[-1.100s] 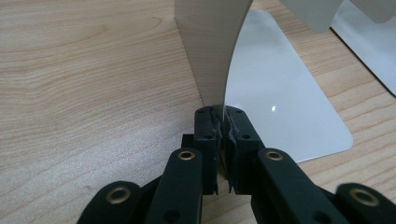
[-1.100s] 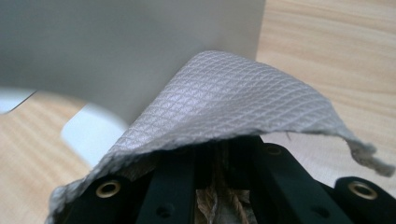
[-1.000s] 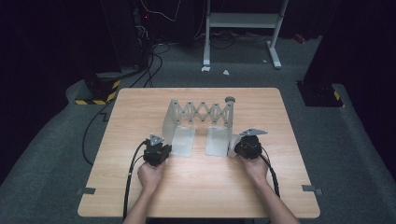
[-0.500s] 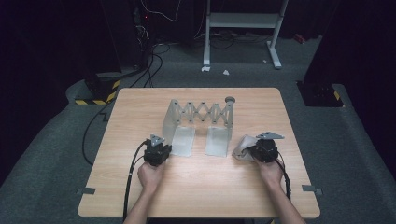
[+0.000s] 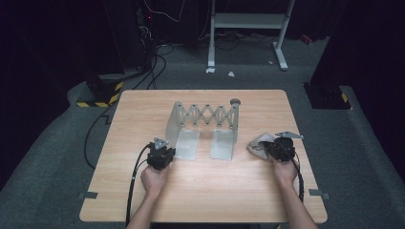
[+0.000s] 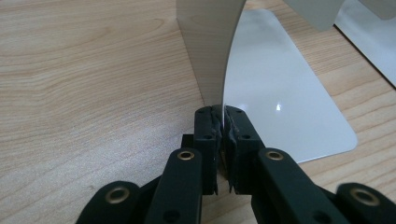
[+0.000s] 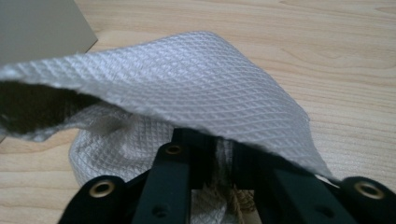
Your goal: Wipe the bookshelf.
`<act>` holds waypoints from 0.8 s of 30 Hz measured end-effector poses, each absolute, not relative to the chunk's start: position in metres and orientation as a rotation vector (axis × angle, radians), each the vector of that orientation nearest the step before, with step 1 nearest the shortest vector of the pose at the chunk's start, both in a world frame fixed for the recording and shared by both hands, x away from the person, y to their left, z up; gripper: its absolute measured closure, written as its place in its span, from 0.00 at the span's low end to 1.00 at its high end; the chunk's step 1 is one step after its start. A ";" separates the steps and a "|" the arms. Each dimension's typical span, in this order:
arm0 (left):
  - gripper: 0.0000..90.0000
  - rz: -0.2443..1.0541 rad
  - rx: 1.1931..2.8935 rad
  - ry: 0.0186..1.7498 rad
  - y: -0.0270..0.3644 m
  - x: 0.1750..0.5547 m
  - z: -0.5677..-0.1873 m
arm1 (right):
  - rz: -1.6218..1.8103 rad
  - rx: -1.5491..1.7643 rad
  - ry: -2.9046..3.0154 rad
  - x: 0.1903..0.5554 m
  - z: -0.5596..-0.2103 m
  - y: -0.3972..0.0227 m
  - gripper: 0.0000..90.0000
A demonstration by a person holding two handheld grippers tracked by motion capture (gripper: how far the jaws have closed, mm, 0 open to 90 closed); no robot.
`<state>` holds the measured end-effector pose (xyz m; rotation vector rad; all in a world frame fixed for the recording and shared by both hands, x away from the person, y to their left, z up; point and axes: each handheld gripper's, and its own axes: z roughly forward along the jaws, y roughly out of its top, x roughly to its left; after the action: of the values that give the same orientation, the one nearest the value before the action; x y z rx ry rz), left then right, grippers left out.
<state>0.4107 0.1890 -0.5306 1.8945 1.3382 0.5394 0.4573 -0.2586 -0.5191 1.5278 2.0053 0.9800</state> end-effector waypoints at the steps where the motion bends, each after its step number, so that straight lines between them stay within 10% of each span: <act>1: 0.93 0.538 1.894 1.338 0.189 0.411 -0.531 | 0.973 1.523 2.012 0.457 -0.519 -0.258 0.84; 10: 0.93 0.535 1.893 1.338 0.189 0.411 -0.531 | 0.988 1.493 2.035 0.449 -0.517 -0.254 0.58; 24: 0.92 0.543 1.896 1.336 0.189 0.411 -0.531 | 1.047 1.451 2.031 0.424 -0.511 -0.258 0.45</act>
<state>0.4106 0.1887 -0.5306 1.8958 1.3361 0.5433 0.4239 -0.2576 -0.5115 1.4510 2.0312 1.0466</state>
